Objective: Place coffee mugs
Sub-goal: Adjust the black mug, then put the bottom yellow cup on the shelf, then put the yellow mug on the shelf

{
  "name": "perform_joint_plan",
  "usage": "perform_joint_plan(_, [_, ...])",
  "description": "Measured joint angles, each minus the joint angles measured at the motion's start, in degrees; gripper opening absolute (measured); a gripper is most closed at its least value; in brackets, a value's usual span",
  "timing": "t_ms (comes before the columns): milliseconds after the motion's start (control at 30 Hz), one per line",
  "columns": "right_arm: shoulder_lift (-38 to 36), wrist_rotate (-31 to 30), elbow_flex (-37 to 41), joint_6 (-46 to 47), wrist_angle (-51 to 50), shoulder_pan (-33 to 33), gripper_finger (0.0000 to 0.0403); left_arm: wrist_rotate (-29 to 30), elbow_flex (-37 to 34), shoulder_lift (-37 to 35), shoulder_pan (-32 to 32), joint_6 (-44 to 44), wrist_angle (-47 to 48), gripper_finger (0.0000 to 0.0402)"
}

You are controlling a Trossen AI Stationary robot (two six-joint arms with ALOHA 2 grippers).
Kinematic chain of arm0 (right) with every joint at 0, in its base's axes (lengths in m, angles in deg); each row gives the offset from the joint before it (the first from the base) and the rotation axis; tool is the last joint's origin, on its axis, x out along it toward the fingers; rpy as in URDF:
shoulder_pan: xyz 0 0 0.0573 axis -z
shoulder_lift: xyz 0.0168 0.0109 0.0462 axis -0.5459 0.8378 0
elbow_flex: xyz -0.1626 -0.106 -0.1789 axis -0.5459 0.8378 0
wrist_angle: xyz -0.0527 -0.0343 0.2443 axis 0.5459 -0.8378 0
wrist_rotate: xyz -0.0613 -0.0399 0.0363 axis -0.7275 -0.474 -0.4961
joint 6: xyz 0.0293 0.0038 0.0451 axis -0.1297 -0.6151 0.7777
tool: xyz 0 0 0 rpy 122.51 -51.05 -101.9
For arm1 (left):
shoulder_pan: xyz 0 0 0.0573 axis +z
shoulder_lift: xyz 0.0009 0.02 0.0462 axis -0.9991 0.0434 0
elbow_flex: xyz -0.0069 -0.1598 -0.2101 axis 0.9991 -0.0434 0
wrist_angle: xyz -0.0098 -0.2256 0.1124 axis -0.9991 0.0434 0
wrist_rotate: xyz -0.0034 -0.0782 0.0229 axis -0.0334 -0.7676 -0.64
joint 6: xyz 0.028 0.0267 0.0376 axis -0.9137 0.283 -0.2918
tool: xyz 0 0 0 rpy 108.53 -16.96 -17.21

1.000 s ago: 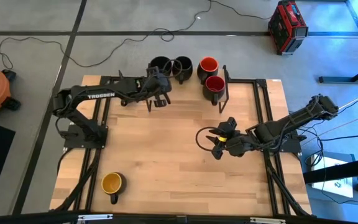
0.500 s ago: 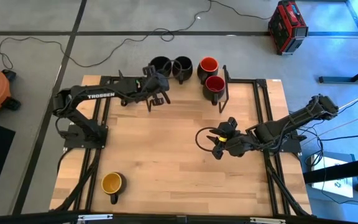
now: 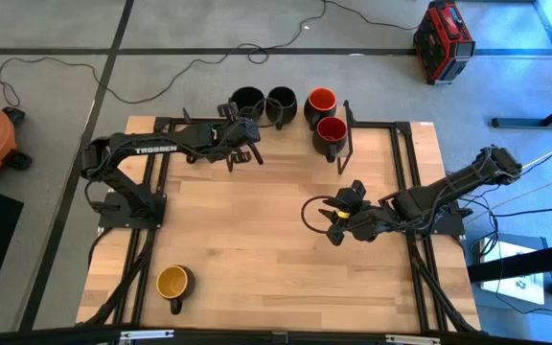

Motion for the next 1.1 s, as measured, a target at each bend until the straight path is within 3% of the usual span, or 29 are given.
perform_joint_plan(400, [0.0,0.0,0.0,0.04,0.02,-0.02,0.0122,1.66,0.02,-0.04,0.23,4.5,4.8,0.0009])
perform_joint_plan(600, [0.0,0.13,0.0,0.12,0.07,-0.07,0.0122,2.09,2.62,-0.91,-2.54,8.89,6.78,0.0009])
perform_joint_plan(700, [0.0,1.38,0.0,0.15,0.13,-0.07,0.0122,-3.57,7.55,-3.81,-5.88,12.33,9.74,0.0009])
perform_joint_plan(900, [0.02,3.07,0.0,-0.02,0.27,-0.04,0.0122,-22.28,16.44,-9.31,-13.34,22.74,17.63,0.0014])
perform_joint_plan(1100, [0.0,5.86,0.0,-0.12,0.59,-0.04,0.0122,-36.95,18.48,-14.08,-20.37,37.94,29.34,0.0073])
